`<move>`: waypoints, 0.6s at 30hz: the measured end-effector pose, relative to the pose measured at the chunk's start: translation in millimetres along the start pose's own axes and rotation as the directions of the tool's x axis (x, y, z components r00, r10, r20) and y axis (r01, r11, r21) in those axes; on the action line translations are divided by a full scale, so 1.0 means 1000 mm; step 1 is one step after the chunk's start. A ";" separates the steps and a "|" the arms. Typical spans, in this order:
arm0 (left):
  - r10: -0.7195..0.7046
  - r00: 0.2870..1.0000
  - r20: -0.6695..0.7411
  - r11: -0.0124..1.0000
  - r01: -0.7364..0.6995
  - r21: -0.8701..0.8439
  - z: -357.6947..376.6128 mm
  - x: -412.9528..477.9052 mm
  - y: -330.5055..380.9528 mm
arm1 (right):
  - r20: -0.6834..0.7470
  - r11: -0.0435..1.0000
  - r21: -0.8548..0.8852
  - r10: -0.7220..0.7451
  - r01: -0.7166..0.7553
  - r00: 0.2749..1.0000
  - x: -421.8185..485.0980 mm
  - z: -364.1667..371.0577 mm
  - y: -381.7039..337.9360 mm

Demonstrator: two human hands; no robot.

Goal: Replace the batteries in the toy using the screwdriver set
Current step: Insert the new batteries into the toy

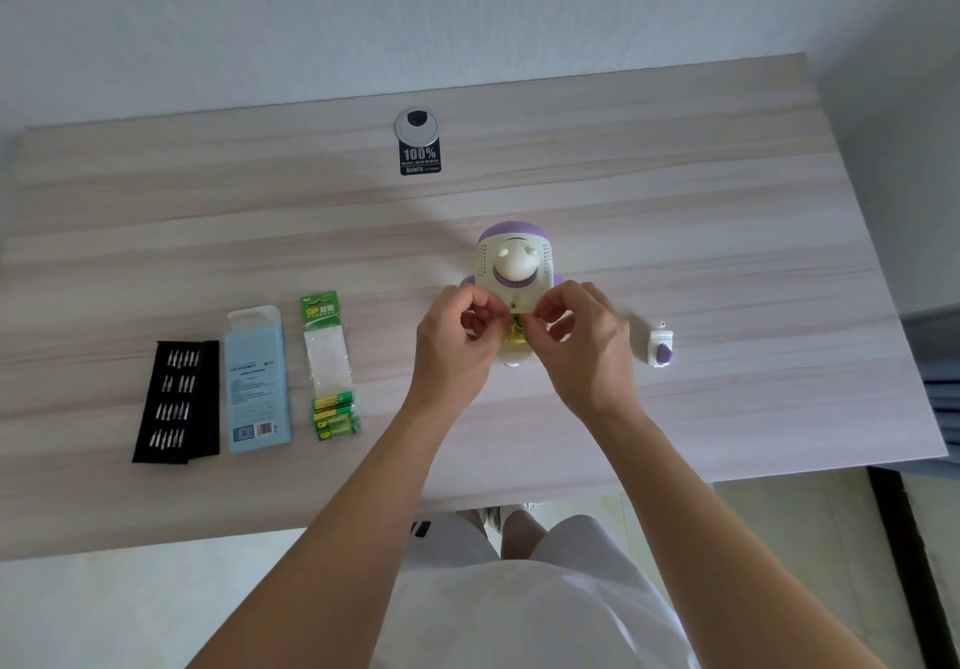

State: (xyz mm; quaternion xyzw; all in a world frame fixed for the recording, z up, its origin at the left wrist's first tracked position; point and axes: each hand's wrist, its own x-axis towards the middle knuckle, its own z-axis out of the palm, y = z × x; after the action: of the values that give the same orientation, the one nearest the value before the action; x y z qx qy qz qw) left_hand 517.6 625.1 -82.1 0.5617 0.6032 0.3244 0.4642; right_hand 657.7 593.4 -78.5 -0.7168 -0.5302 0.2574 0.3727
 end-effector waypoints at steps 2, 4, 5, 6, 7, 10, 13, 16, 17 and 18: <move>-0.009 1.000 -0.004 1.000 0.009 -0.002 0.001 0.000 0.000 | 0.007 1.000 -0.001 0.004 -0.004 1.000 0.000 -0.001 -0.001; -0.027 1.000 0.000 1.000 0.027 -0.004 0.001 0.001 0.002 | 0.015 1.000 -0.002 0.012 -0.012 1.000 0.001 -0.002 -0.001; -0.042 0.999 0.003 0.999 0.042 -0.006 0.001 0.001 0.003 | 0.020 1.000 -0.002 0.014 -0.014 1.000 0.002 -0.002 -0.001; -0.055 0.998 0.007 0.998 0.055 -0.010 0.001 0.001 0.004 | 0.023 1.000 -0.002 0.013 -0.013 1.000 0.002 -0.003 -0.001; -0.063 0.998 0.008 0.998 0.063 -0.016 0.001 0.001 0.005 | 0.025 1.000 -0.005 0.010 -0.010 1.000 0.003 -0.003 -0.001; -0.049 0.999 -0.006 0.999 0.049 -0.005 0.002 0.001 0.004 | 0.034 1.000 -0.012 0.018 -0.017 0.999 0.004 -0.004 -0.001; -0.013 1.000 -0.027 0.999 0.014 0.031 0.004 0.000 0.004 | 0.051 0.999 -0.015 0.031 -0.030 0.998 0.004 -0.005 0.000; -0.024 0.999 -0.028 0.999 0.025 0.032 0.005 -0.001 0.006 | 0.066 1.000 -0.012 0.020 -0.019 0.998 0.004 -0.006 0.002; -0.032 0.999 -0.028 0.999 0.033 0.028 0.004 -0.001 0.006 | 0.072 1.000 -0.011 0.012 -0.011 0.997 0.004 -0.007 0.003; -0.041 0.999 -0.027 0.999 0.042 0.024 0.003 -0.002 0.006 | 0.078 1.000 -0.009 0.005 -0.004 0.997 0.004 -0.008 0.003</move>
State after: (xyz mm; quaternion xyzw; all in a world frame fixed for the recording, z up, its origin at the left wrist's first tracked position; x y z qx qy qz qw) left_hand 522.7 623.7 -77.9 0.5502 0.6247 0.3147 0.4561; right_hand 667.2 594.8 -75.8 -0.7091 -0.5438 0.2836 0.3480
